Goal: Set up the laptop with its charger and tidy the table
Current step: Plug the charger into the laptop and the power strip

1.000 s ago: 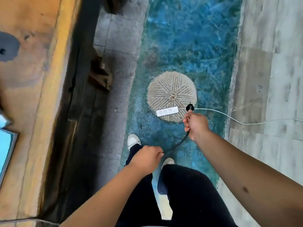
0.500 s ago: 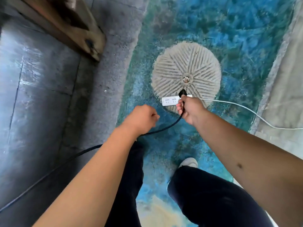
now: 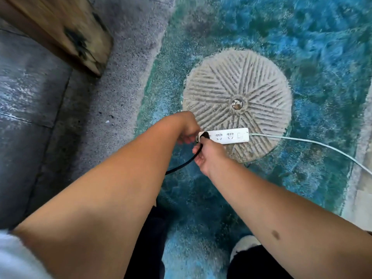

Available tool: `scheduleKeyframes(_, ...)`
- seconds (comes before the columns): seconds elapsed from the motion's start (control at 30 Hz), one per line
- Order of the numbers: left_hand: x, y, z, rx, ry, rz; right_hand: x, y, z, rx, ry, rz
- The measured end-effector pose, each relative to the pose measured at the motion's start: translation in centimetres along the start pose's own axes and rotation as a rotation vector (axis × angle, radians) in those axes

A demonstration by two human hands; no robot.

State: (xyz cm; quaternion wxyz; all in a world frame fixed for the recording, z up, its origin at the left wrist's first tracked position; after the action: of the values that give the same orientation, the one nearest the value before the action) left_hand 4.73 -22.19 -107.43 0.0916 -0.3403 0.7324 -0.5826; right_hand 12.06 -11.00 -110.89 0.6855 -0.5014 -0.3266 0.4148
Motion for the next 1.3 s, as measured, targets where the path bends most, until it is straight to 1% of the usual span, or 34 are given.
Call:
scheduleKeyframes(0.1,-2.0,2.9,-0.2,0.026,-0.031,0.125,0.3,2.7,-0.1,0.026,0.031,-0.002)
scheduleKeyframes(0.17,-3.2,4.3,-0.3,0.040,-0.005,0.155,0.5,4.0,-0.6,0.020,0.037,0.011)
scheduleKeyframes(0.27,-4.5,5.8,-0.1,0.043,0.056,0.120,1.0,4.9,-1.6,0.008,0.000,0.001)
scheduleKeyframes(0.43,-6.3,7.1,1.6,0.047,-0.088,0.116,2.8,5.9,-1.4,0.068,-0.105,-0.052)
scheduleKeyframes(0.47,-5.9,7.3,1.8,0.028,-0.084,0.090,3.1,6.2,-1.3,0.085,-0.134,-0.059)
scheduleKeyframes(0.5,-5.2,7.8,1.8,-0.012,-0.010,0.027,3.4,6.5,-1.1,0.103,-0.160,-0.068)
scheduleKeyframes(0.6,-2.7,8.5,0.4,-0.161,0.431,-0.258,3.5,6.9,-0.6,0.142,-0.209,-0.077)
scheduleKeyframes(0.63,-2.8,8.8,-0.1,-0.196,0.494,-0.292,3.4,6.9,-0.5,0.146,-0.204,-0.078)
scheduleKeyframes(0.73,-5.1,10.6,-0.7,-0.242,0.604,-0.243,3.5,7.1,-0.1,0.150,-0.195,-0.089)
scheduleKeyframes(0.8,-5.7,11.6,-0.8,-0.247,0.651,-0.264,3.8,7.4,0.2,0.142,-0.210,-0.099)
scheduleKeyframes(0.87,-5.4,11.9,-1.0,-0.270,0.653,-0.317,3.9,7.7,0.4,0.131,-0.222,-0.108)
scheduleKeyframes(1.0,-5.0,11.9,-1.5,-0.331,0.657,-0.341,3.6,7.9,0.6,0.083,-0.223,-0.110)
scheduleKeyframes(1.17,-5.0,12.0,-1.6,-0.403,0.609,-0.344,3.0,8.0,1.0,0.039,-0.235,-0.109)
scheduleKeyframes(1.3,-4.9,12.1,-2.0,-0.445,0.615,-0.346,2.4,8.1,1.8,0.014,-0.296,-0.112)
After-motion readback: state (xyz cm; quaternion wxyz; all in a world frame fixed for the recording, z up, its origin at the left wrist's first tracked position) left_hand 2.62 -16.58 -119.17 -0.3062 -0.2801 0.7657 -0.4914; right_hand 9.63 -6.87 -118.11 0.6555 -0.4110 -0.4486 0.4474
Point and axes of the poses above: each hand's wrist, its own y-axis towards the middle knuckle, its own x-axis out of the back of the hand, z = x × y, the point moved 10 cm from there along y, towards the middle knuckle, and after that the axes turned 11 degrees about y, right-handed, at the moved point
